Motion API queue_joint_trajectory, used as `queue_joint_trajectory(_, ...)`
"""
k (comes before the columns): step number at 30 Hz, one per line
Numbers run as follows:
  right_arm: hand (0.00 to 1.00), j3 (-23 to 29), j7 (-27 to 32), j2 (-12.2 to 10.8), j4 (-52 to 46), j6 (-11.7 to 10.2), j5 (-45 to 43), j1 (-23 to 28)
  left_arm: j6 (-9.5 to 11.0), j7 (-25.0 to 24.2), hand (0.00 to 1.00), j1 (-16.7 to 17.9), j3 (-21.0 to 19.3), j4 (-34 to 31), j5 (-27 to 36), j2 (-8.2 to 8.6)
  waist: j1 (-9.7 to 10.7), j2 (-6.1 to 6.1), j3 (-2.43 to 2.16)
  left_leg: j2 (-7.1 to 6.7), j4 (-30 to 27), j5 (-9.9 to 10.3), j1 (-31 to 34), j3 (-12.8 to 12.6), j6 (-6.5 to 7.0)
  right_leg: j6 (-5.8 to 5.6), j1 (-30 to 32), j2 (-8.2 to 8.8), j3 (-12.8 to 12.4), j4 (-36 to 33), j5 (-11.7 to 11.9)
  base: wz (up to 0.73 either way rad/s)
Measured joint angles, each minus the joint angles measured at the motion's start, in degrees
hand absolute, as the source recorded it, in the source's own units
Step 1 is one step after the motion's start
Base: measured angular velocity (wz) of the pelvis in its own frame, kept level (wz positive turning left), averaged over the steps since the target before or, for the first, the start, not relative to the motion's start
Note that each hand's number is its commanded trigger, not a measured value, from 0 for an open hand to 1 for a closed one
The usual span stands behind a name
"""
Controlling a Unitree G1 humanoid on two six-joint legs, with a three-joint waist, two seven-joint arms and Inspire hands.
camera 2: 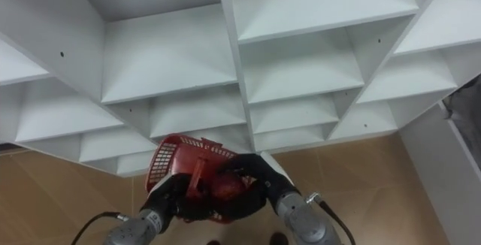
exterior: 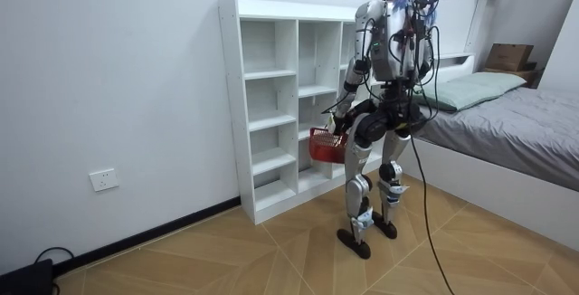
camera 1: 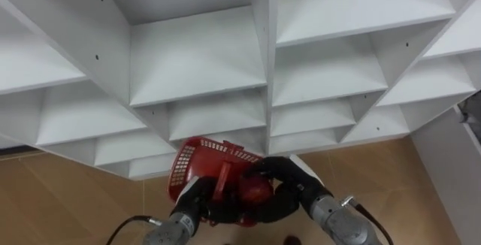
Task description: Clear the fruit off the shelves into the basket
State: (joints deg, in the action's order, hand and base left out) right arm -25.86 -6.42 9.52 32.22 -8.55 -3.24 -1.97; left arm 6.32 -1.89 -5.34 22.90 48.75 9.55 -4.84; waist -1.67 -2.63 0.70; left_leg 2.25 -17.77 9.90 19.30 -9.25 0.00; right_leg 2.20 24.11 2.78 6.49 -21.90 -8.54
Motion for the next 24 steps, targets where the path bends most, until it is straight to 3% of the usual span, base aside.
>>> queue_joint_trajectory(15,1.0,0.2,0.0,-0.2,0.8,0.0,-1.5,0.4,0.0,-0.1,1.0,1.2,0.3,0.0,-0.1,0.16,0.1,0.76,0.49,0.05,-0.6,0.0,1.1,-0.1,0.01,-0.06,1.0,0.04,-0.1,0.2,-0.1,0.0)
queue_joint_trajectory(16,0.75,0.2,0.0,-0.2,0.8,0.0,-1.5,0.5,0.0,-0.1,1.0,1.3,0.3,0.0,-0.1,0.15,0.1,0.75,0.5,0.06,-0.6,0.0,1.1,-0.1,0.01,-0.05,1.0,0.04,-0.1,0.1,-0.1,0.0)
queue_joint_trajectory(17,0.44,0.2,0.0,-0.2,0.8,0.0,-1.5,0.5,0.0,-0.1,1.0,1.3,0.3,0.0,-0.1,0.16,0.1,0.74,0.5,0.07,-0.6,0.0,1.1,-0.1,0.01,-0.05,1.0,0.04,-0.1,0.1,-0.1,0.0)
queue_joint_trajectory(18,0.05,0.3,0.0,-0.2,0.7,0.0,-1.5,0.6,0.0,-0.2,1.0,1.3,0.3,0.0,-0.1,0.16,0.1,0.73,0.5,0.08,-0.6,0.0,1.1,-0.1,0.01,-0.04,1.0,0.03,-0.1,0.0,-0.1,0.0)
queue_joint_trajectory(19,0.0,0.3,0.0,-0.2,0.7,0.0,-1.5,0.6,0.0,-0.3,1.0,1.3,0.3,0.0,-0.1,0.16,0.1,0.72,0.5,0.08,-0.6,0.0,1.2,-0.1,0.01,-0.04,1.0,0.03,-0.1,0.0,-0.1,0.0)
queue_joint_trajectory(24,0.0,0.7,0.0,-0.2,0.4,0.0,-1.5,0.9,0.0,-0.8,1.0,1.3,0.4,-0.3,0.0,0.16,0.1,0.64,0.48,0.1,-0.7,0.0,1.3,-0.1,0.01,-0.03,1.0,0.05,0.0,0.0,-0.1,0.0)
